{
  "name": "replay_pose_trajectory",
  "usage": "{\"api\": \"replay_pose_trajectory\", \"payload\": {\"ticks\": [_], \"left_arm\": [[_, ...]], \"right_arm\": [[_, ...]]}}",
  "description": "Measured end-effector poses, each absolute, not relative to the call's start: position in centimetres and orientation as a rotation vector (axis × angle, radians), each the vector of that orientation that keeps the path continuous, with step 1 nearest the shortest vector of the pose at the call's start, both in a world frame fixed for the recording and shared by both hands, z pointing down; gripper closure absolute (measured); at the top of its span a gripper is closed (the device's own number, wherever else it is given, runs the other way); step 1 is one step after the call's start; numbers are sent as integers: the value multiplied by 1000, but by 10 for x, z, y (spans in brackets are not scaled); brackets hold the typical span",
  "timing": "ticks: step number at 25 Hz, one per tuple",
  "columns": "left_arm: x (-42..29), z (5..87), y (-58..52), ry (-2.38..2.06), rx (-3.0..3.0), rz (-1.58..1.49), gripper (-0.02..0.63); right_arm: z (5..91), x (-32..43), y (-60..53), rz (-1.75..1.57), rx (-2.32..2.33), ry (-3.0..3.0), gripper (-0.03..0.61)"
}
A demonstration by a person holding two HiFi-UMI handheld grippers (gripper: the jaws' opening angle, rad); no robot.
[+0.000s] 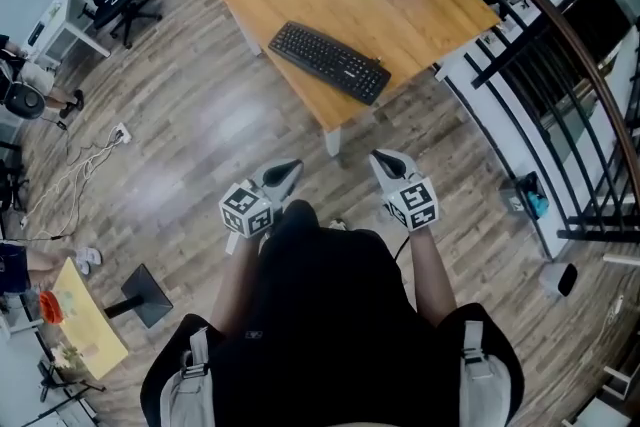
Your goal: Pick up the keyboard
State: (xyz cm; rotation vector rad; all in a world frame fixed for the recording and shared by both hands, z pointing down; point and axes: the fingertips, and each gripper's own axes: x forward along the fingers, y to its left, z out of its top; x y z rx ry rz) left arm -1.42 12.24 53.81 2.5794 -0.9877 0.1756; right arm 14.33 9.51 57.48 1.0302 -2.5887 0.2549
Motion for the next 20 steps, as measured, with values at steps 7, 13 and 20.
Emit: {"api": "replay_pose_trajectory", "payload": {"ticks": [7, 13, 20], "left_arm": [[-22, 536, 116, -1045, 2557, 169, 601], [-28, 541, 112, -1052, 2537, 162, 601], [-30, 540, 87, -1035, 2551, 144, 601]], "right_arm": [[579, 139, 84, 266, 994, -2607, 565], [582, 134, 79, 270, 991, -2608, 564], [584, 141, 66, 280, 1033, -2574, 565]]}}
